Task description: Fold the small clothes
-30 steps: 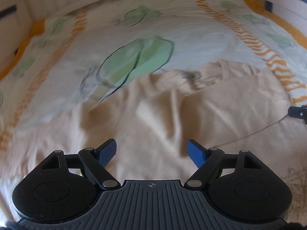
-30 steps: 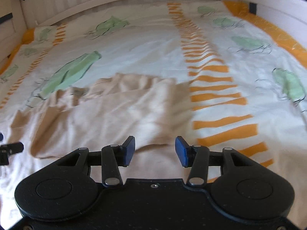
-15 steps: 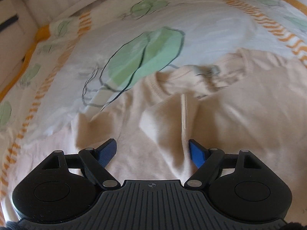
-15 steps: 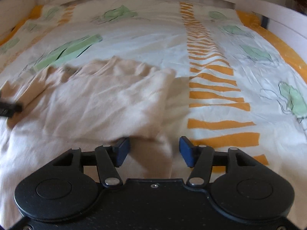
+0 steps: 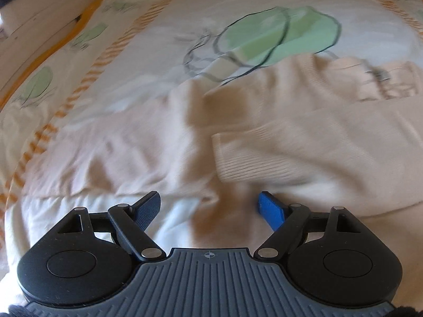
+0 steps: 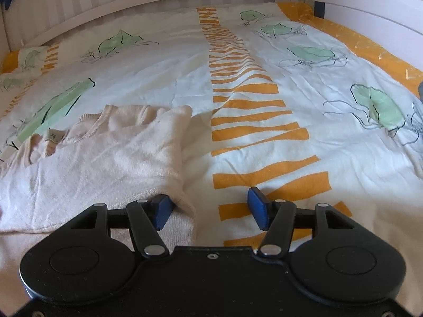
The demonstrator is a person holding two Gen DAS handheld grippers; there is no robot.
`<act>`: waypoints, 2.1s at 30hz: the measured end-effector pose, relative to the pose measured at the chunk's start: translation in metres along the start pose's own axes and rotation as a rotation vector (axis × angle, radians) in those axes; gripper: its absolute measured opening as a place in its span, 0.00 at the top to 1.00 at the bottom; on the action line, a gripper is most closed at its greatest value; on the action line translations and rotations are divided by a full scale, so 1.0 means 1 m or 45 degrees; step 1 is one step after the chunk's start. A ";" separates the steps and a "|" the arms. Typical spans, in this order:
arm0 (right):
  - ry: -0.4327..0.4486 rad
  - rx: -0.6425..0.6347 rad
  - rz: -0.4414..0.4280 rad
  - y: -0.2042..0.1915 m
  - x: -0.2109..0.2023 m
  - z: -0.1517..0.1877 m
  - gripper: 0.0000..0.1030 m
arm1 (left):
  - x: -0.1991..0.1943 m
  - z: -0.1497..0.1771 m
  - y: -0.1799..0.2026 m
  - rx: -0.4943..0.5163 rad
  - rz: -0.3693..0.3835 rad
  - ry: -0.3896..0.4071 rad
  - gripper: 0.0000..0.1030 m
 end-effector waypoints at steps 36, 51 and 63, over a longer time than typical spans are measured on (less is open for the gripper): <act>0.001 0.045 0.034 0.007 -0.006 0.005 0.34 | -0.025 -0.056 0.008 -0.099 0.178 0.032 0.23; -0.003 0.065 0.026 0.008 -0.006 0.005 0.33 | 0.011 -0.068 0.042 -0.349 0.488 -0.319 0.72; -0.006 0.064 0.032 0.007 -0.004 0.006 0.32 | -0.004 -0.076 0.036 -0.352 0.513 -0.198 0.96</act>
Point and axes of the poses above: each gripper's, at about its wrist camera, not at the fingertips, and x roughly the way its jaws point, y to its right, z to its underside, the point moved 7 cm from there along x, roughly the way its jaws point, and after that the axes turned 7 degrees about -x, right-handed, at the moved point
